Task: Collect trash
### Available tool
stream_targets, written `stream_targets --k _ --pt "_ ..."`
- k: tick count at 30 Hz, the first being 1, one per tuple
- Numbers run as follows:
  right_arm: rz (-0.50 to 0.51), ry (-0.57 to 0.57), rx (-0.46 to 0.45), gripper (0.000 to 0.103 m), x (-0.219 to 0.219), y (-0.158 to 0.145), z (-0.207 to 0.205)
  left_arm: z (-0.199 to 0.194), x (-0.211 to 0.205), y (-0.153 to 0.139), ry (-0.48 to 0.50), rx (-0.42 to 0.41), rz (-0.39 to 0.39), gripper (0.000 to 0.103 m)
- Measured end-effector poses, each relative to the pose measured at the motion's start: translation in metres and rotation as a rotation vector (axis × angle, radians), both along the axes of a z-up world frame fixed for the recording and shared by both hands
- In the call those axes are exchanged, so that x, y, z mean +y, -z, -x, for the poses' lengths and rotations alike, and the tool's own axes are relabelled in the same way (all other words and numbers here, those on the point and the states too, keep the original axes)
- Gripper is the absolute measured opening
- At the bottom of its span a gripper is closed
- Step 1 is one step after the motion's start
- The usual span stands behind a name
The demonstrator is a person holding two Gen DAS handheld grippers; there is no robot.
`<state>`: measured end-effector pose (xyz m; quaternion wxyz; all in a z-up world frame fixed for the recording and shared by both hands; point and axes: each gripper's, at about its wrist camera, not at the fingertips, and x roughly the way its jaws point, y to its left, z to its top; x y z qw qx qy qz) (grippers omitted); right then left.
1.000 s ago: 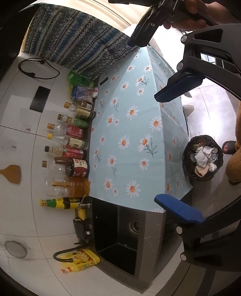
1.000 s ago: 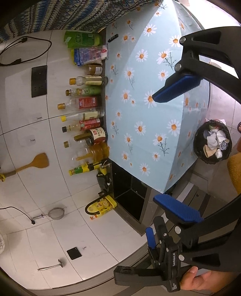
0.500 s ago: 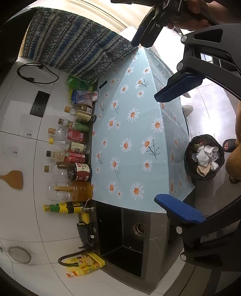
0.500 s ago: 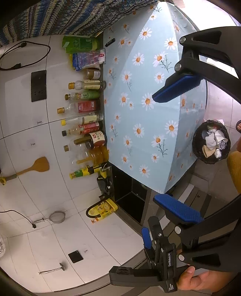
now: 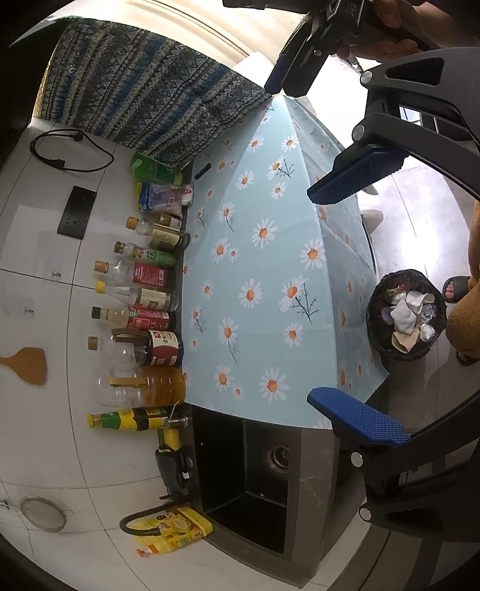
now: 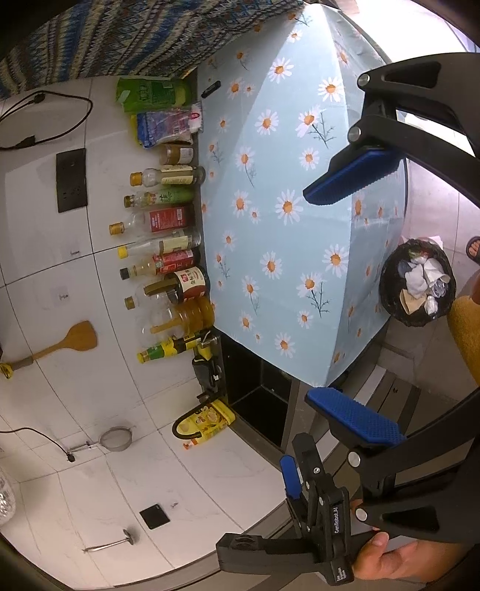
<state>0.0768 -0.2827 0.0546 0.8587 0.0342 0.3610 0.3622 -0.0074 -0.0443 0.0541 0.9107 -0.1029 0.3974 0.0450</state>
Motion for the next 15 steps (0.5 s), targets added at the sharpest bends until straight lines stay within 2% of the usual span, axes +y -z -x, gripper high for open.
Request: stream_targets --k 4,7,15 --pt "-0.006 0.001 -0.014 0.098 -0.0040 -0.0016 -0.0013 0.0020 -0.0020 -0.0039 -0.001 -0.019 -0.023 0.096" --pt "-0.004 -0.002 -0.011 0.098 -0.0038 -0.0004 -0.0040 0.0024 0.0019 -0.0037 -0.012 -0.025 0.003 0.096" --pt "-0.008 -0.005 0.006 0.098 -0.0013 0.0072 -0.0079 0.0016 0.0027 0.0003 -0.018 -0.020 -0.004 0.096"
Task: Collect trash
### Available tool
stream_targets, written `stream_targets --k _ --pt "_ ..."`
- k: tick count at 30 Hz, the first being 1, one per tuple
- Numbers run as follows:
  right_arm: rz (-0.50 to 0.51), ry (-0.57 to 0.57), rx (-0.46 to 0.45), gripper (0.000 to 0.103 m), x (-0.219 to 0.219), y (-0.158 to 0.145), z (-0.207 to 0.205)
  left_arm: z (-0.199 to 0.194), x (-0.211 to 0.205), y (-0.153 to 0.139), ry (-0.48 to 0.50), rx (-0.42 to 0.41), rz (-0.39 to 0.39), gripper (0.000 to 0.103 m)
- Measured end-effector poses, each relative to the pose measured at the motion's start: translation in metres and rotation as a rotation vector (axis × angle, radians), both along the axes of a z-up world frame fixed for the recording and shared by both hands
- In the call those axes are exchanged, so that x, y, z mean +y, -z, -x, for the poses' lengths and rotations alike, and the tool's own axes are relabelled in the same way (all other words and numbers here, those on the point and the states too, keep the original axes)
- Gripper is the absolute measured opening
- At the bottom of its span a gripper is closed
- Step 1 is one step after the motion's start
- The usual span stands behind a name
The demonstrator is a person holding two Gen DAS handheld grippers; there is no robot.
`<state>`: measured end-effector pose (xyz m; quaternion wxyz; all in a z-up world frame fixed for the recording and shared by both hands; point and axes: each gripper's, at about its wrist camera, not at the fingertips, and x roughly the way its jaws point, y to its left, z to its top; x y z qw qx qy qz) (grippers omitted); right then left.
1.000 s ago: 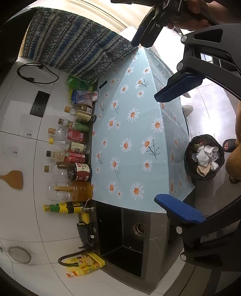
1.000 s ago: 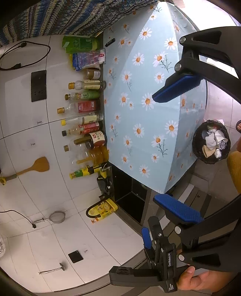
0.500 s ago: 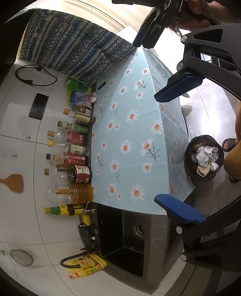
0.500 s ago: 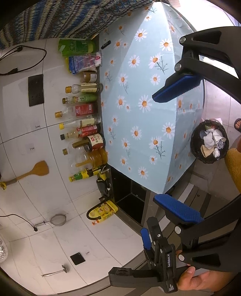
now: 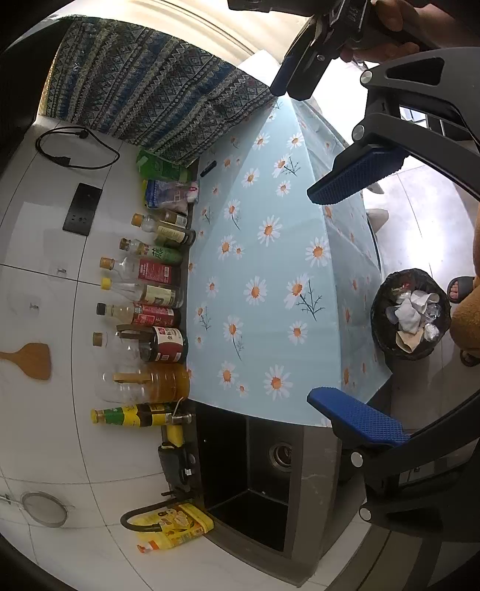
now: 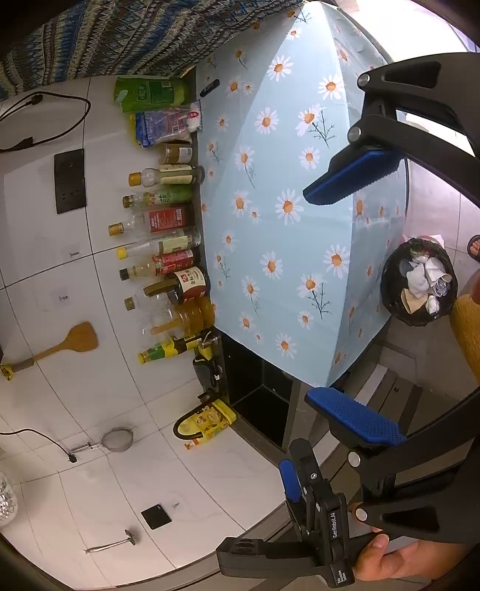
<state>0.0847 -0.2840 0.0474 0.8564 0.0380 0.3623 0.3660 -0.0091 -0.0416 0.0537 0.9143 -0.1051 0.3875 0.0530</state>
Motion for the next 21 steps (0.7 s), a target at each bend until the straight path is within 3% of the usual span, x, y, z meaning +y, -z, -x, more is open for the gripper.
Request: stream_targets --k 21 --pt "-0.011 0.027 0.024 0.098 -0.004 0.008 -0.007 -0.015 -0.006 0.004 0.016 0.009 0.001 0.096"
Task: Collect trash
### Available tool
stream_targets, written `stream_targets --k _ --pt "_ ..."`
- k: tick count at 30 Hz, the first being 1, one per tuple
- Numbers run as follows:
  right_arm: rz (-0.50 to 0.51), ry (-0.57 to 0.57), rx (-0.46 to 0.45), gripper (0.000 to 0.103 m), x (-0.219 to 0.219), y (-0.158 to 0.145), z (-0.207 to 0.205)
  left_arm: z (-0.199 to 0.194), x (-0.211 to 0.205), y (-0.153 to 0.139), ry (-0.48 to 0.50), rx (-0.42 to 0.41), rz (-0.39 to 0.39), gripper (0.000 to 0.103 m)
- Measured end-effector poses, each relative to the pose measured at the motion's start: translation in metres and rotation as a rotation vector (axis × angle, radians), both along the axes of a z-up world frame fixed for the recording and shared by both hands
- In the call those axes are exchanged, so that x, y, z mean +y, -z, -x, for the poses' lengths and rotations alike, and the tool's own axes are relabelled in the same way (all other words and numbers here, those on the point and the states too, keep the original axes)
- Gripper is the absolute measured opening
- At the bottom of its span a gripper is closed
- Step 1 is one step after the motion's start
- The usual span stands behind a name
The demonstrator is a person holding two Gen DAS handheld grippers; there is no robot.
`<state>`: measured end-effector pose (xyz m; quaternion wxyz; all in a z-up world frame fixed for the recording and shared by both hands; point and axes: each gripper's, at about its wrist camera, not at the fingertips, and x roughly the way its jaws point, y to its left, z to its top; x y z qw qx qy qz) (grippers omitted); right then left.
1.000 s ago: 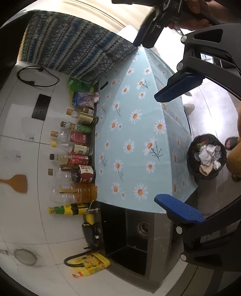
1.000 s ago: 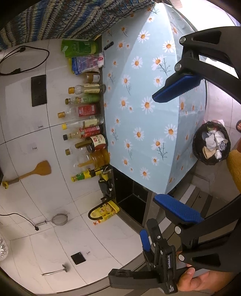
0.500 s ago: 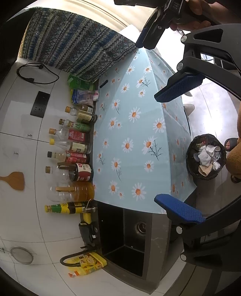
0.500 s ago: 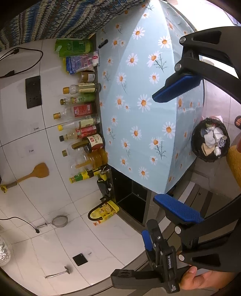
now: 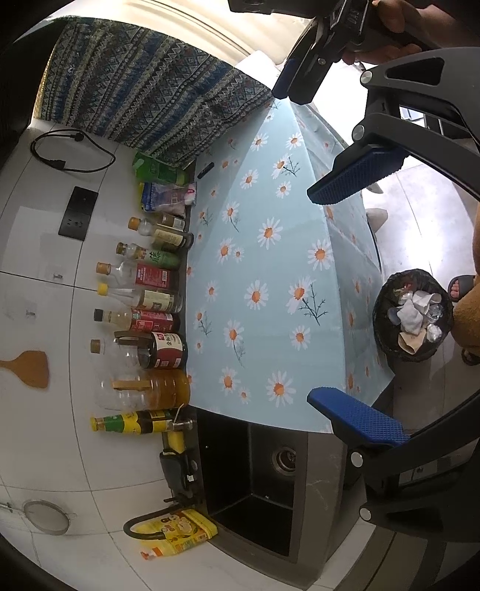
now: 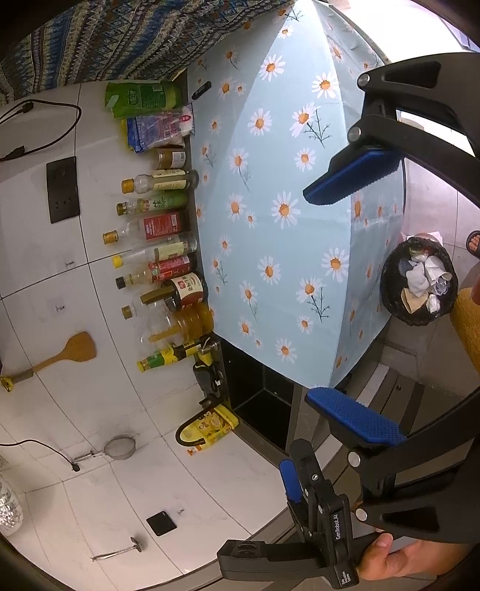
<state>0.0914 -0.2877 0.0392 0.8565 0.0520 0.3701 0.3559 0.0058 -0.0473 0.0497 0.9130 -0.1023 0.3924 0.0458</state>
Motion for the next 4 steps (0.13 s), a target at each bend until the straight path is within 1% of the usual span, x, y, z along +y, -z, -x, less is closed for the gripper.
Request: stream_targets --k 4 --pt "-0.003 0.012 0.004 0.098 -0.0028 0.0019 -0.0018 -0.0019 -0.0024 0.0020 0.005 0.004 -0.002 0.096"
